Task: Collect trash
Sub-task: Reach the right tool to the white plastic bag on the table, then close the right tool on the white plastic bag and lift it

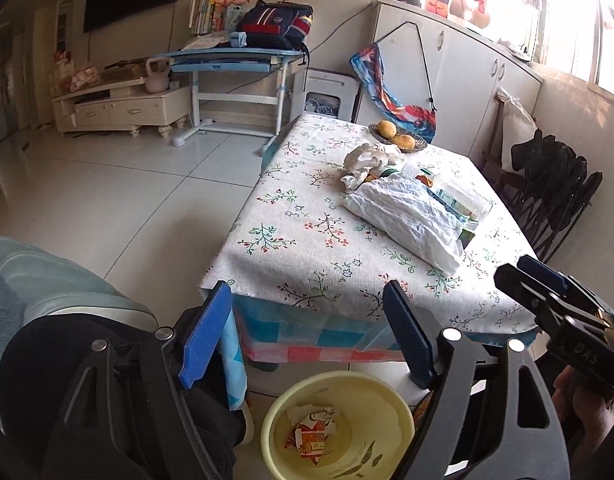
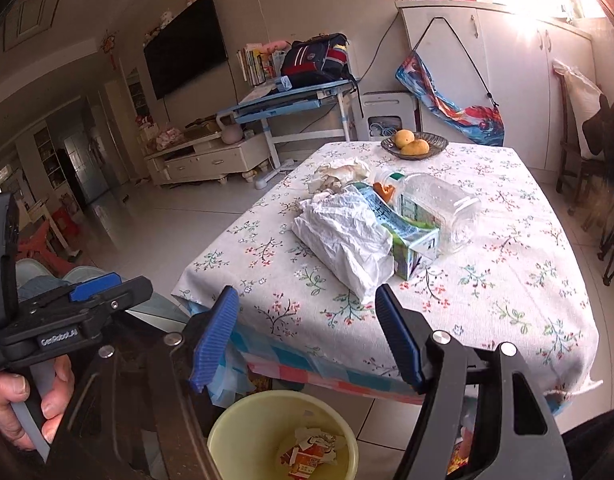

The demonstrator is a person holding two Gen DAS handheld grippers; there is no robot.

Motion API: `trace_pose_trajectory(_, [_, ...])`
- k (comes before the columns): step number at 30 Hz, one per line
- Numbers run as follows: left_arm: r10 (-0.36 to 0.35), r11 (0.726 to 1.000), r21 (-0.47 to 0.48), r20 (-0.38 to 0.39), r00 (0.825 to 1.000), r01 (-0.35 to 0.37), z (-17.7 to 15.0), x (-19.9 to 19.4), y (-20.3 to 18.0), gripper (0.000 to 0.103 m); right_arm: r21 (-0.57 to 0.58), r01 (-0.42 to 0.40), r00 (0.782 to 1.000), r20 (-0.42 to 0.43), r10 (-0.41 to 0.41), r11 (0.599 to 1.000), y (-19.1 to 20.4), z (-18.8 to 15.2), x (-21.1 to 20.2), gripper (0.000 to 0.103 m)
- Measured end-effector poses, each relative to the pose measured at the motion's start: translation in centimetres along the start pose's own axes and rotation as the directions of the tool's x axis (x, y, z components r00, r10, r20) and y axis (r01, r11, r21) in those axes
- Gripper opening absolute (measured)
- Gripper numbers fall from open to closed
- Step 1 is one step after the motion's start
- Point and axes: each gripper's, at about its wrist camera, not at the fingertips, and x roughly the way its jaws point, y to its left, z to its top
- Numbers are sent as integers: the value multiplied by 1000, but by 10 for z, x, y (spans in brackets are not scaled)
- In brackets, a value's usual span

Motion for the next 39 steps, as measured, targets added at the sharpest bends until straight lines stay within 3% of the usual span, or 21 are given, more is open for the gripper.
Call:
trace_pose_trajectory(10, [-26, 998, -54, 0, 1000, 26, 3, -2, 11, 76, -220, 106, 989, -79, -126, 970, 11, 36, 85, 69])
trace_pose_trajectory(14, [-43, 995, -90, -16, 999, 41, 3, 2, 20, 76, -285, 123, 978, -128, -165, 951, 15, 29, 115, 69])
trace_pose_trajectory(19, [-56, 993, -108, -31, 998, 52, 3, 7, 22, 76, -358, 85, 973, -170, -154, 930, 33, 12, 132, 72])
trace_pose_trajectory(22, [-60, 992, -114, -35, 998, 56, 3, 9, 23, 76, -370, 12, 980, -180, -84, 929, 47, 7, 129, 72])
trace_pose_trajectory(25, [-65, 992, -114, -41, 997, 60, 3, 11, 22, 76, -370, 19, 988, -135, -74, 929, 49, 10, 123, 72])
trace_pose_trajectory(32, [-77, 991, -118, -54, 996, 70, 1, 15, 21, 76, -335, 83, 972, -181, -151, 939, 34, 16, 149, 70])
trace_pose_trajectory(35, [-79, 990, -123, -57, 995, 72, 2, 16, 22, 76, -311, 86, 972, -182, -148, 947, 29, 18, 154, 57])
trace_pose_trajectory(37, [-80, 990, -124, -59, 995, 72, 2, 17, 22, 76, -308, 96, 970, -185, -158, 947, 28, 22, 157, 30])
trace_pose_trajectory(39, [-81, 990, -124, -63, 995, 73, 3, 18, 22, 76, -276, 74, 970, -203, -133, 958, 23, 26, 160, 23])
